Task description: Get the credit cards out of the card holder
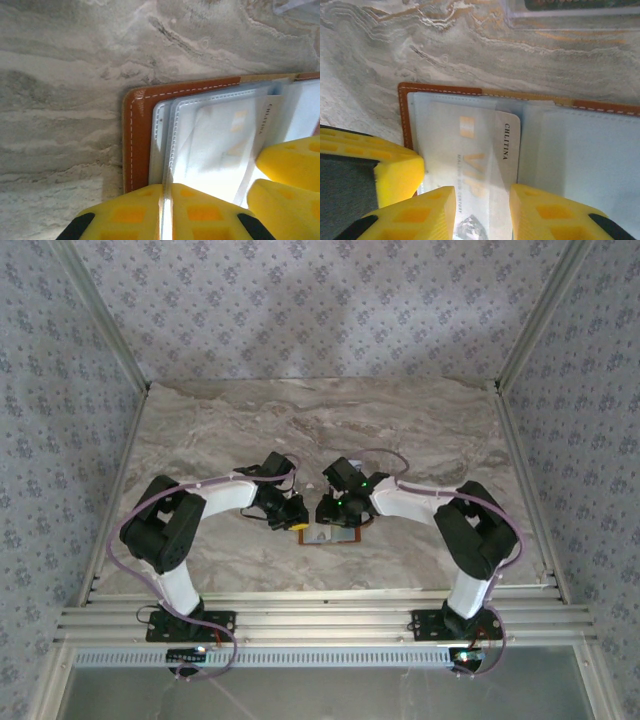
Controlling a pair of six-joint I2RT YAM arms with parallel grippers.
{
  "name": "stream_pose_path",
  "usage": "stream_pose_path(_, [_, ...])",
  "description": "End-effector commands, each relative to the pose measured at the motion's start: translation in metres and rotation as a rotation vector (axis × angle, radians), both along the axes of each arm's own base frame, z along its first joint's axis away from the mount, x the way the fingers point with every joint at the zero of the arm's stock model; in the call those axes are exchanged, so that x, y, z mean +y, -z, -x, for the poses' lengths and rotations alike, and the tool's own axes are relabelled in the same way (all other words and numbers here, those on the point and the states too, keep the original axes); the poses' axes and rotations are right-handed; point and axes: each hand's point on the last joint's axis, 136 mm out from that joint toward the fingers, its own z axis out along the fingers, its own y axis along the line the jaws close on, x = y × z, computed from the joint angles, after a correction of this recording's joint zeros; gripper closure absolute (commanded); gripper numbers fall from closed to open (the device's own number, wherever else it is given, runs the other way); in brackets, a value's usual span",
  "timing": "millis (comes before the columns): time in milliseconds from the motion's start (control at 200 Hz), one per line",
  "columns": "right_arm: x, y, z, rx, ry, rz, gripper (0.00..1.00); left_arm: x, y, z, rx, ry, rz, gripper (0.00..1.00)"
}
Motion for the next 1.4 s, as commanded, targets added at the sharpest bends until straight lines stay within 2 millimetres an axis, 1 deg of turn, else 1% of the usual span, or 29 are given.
stream_pose_path(0, [-0.008, -0.011, 0.002, -0.006, 0.020, -0.008, 0.65, 0.014, -0.001, 0.006, -0.007, 0.003, -0.081, 0.86])
stream_pose_path(170, [-0.008, -0.015, 0.001, -0.007, 0.025, -0.033, 0.65, 0.005, -0.020, 0.002, -0.044, 0.019, -0.068, 0.86])
stream_pose_path(315, [-0.007, -0.012, 0.001, 0.011, 0.028, -0.051, 0.65, -0.002, -0.024, 0.002, -0.052, 0.034, -0.067, 0.86])
stream_pose_path(545, [0.000, -0.004, 0.003, 0.047, 0.014, -0.080, 0.67, 0.000, -0.009, 0.006, -0.028, 0.042, -0.086, 0.86])
stream_pose_path(790, [0.006, 0.002, 0.002, 0.060, 0.001, -0.108, 0.67, 0.012, 0.012, 0.015, 0.003, 0.055, -0.150, 0.87])
stream_pose_path(904, [0.003, 0.011, 0.001, 0.066, 0.004, -0.079, 0.67, 0.017, 0.019, 0.018, 0.013, 0.056, -0.169, 0.87])
stream_pose_path(1039, [-0.011, 0.023, 0.002, 0.066, 0.005, 0.010, 0.68, 0.023, 0.025, 0.022, 0.022, 0.060, -0.197, 0.87])
stream_pose_path(1114, [-0.015, 0.025, 0.002, 0.065, 0.003, 0.027, 0.67, 0.028, 0.029, 0.022, 0.020, 0.064, -0.224, 0.87])
stream_pose_path(1199, [-0.015, 0.027, 0.004, 0.069, -0.007, 0.027, 0.67, 0.032, 0.031, 0.022, 0.018, 0.068, -0.250, 0.88])
stream_pose_path(1399, [-0.023, 0.028, 0.005, 0.069, -0.008, 0.060, 0.68, 0.034, 0.036, 0.023, 0.027, 0.071, -0.265, 0.88])
